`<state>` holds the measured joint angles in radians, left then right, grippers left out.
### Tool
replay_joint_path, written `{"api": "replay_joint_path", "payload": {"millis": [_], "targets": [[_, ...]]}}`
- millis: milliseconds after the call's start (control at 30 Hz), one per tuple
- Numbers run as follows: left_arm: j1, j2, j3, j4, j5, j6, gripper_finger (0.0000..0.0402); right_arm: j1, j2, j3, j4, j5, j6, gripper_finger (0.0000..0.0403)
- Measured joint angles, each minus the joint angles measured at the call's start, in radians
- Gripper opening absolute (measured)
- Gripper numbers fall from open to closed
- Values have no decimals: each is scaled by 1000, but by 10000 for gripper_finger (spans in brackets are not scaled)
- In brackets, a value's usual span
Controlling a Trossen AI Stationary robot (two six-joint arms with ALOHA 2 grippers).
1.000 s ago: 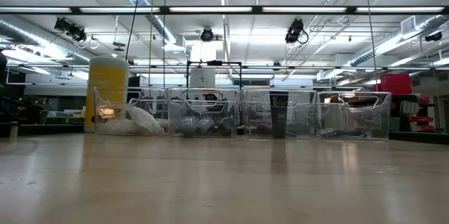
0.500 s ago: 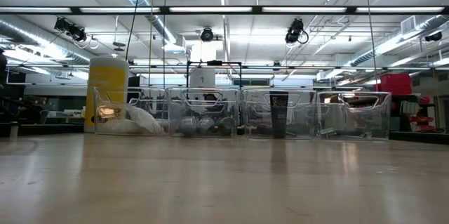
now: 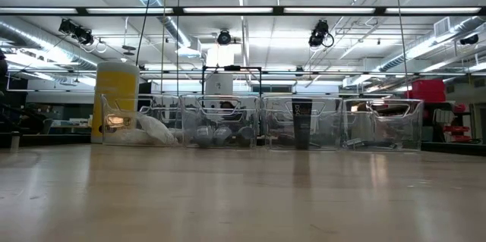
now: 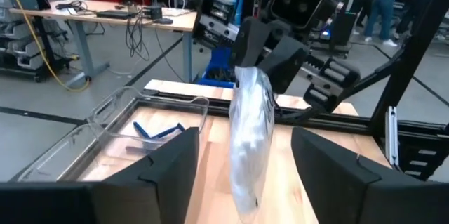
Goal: Pick & Place Travel size toiletries
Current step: Put the white cotton pack into the left transparent bin
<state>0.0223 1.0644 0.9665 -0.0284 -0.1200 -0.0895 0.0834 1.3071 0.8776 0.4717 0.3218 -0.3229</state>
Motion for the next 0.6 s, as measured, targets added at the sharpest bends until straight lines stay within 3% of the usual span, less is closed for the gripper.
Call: {"api": "replay_joint_path", "payload": {"millis": [600], "targets": [[0, 52, 0, 73, -2, -4, 232, 0, 0, 0, -4, 0, 0, 8]]}}
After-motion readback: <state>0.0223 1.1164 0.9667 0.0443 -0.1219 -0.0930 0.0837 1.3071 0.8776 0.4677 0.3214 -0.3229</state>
